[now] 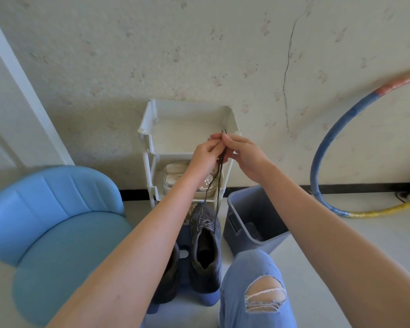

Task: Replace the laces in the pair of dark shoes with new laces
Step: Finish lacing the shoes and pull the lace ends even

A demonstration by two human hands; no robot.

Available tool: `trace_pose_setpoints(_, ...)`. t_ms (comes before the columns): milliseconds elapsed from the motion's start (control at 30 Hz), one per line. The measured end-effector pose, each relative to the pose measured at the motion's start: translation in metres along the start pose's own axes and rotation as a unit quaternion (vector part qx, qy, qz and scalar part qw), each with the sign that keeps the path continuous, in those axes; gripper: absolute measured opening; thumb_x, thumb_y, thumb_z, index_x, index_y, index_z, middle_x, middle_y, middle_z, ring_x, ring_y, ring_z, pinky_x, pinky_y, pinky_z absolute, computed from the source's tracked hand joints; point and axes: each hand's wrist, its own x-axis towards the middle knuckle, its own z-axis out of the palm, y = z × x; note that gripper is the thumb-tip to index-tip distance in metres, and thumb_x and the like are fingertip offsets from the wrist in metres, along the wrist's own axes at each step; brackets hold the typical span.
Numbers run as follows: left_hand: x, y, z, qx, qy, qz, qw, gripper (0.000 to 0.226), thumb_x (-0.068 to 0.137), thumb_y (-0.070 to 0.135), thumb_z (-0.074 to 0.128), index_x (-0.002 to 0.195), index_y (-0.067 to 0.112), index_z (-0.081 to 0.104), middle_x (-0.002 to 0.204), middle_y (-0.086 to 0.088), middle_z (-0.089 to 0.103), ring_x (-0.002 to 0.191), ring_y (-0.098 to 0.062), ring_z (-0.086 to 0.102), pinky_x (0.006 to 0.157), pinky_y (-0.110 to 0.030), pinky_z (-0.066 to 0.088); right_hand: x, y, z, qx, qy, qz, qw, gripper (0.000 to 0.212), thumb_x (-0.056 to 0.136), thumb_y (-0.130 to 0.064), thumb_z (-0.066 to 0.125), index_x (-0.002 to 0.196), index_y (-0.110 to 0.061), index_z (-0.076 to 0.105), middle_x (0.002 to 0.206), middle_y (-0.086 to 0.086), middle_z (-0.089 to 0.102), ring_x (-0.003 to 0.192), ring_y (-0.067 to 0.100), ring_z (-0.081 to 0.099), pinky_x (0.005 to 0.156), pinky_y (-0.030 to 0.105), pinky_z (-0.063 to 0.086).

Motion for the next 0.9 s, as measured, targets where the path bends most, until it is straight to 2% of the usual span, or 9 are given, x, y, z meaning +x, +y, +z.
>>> trace_pose_setpoints(167,0.003,0.009,-0.01,0.041,-0.045,-0.031,0.998,0.028,0.099,0.026,0.047,0.118,0.01,0.06,0.112,-0.016,0.067,0.101,-0.024,0.067,0.085,-0.04,0.054,0.0,0.002,0.007,0.03,0.025,-0.009,0.999,0.02,0.101,-0.018,0.046,0.097,-0.01,0.064,0.124,0.015,0.063,0.096,0.026,0.065,0.088,0.042,0.054)
trace_pose_setpoints(267,0.002,0.004,-0.016,0.11,-0.066,-0.038,0.991,0.025,0.097,0.02,0.051,0.117,0.008,0.062,0.107,-0.011,0.07,0.092,-0.014,0.067,0.085,-0.032,0.053,-0.001,0.003,0.011,0.037,0.065,-0.01,0.997,0.021,0.101,-0.019,0.044,0.091,-0.016,0.062,0.127,0.016,0.061,0.106,0.021,0.06,0.086,0.03,0.05)
trace_pose_setpoints(367,-0.005,-0.007,-0.02,0.118,-0.038,-0.02,0.992,0.018,0.091,0.01,0.059,0.108,0.008,0.066,0.096,-0.009,0.07,0.078,-0.007,0.066,0.078,-0.021,0.052,0.0,0.003,0.009,0.055,0.087,-0.004,0.995,0.023,0.103,-0.022,0.041,0.09,-0.018,0.059,0.128,0.009,0.062,0.122,0.018,0.053,0.1,0.036,0.044)
trace_pose_setpoints(433,-0.006,-0.011,-0.019,0.143,-0.023,0.003,0.989,0.015,0.087,0.01,0.066,0.101,0.01,0.068,0.084,0.0,0.071,0.073,-0.001,0.066,0.074,-0.013,0.051,0.0,0.004,0.008,0.051,0.085,-0.004,0.995,0.024,0.103,-0.023,0.039,0.091,-0.019,0.058,0.126,0.006,0.063,0.123,0.019,0.053,0.102,0.039,0.043)
trace_pose_setpoints(500,-0.005,-0.011,-0.017,0.149,-0.019,0.007,0.989,0.012,0.086,0.011,0.067,0.097,0.011,0.068,0.076,0.004,0.07,0.068,-0.002,0.065,0.069,-0.014,0.051,0.0,0.006,0.008,0.054,0.084,-0.003,0.995,0.024,0.104,-0.023,0.037,0.098,-0.018,0.06,0.125,0.005,0.064,0.121,0.022,0.055,0.102,0.041,0.045)
trace_pose_setpoints(633,-0.003,-0.013,-0.025,0.093,0.03,-0.012,0.995,0.019,0.092,0.01,0.058,0.109,0.001,0.06,0.082,-0.002,0.066,0.071,-0.013,0.062,0.073,-0.028,0.055,0.002,0.01,0.002,0.072,0.125,0.02,0.989,0.03,0.105,-0.026,0.034,0.12,-0.016,0.058,0.12,0.007,0.065,0.105,0.021,0.065,0.088,0.033,0.052)
trace_pose_setpoints(733,-0.006,-0.027,-0.046,0.108,0.055,-0.041,0.992,0.023,0.096,0.013,0.051,0.115,0.0,0.054,0.083,0.0,0.061,0.066,-0.011,0.057,0.066,-0.027,0.056,0.0,0.024,-0.006,0.075,0.155,0.07,0.983,0.031,0.104,-0.025,0.036,0.121,-0.008,0.056,0.097,0.01,0.071,0.062,0.016,0.067,0.056,0.024,0.053)
trace_pose_setpoints(833,-0.011,-0.051,-0.063,0.194,0.059,-0.05,0.978,0.019,0.097,0.016,0.05,0.111,0.004,0.056,0.081,0.005,0.06,0.057,-0.006,0.05,0.048,-0.01,0.045,-0.001,0.054,-0.009,-0.069,0.131,0.127,0.981,0.03,0.102,-0.024,0.042,0.116,-0.004,0.06,0.08,0.005,0.069,0.043,0.009,0.051,0.038,0.017,0.033)
trace_pose_setpoints(900,-0.014,-0.072,-0.072,0.243,0.068,-0.068,0.965,0.018,0.097,0.017,0.05,0.112,0.009,0.056,0.082,0.007,0.063,0.057,-0.005,0.049,0.05,-0.012,0.043,-0.001,0.081,-0.008,-0.152,0.088,0.17,0.97,0.028,0.099,-0.023,0.049,0.114,-0.003,0.063,0.076,0.003,0.067,0.041,0.005,0.047,0.038,0.014,0.032)
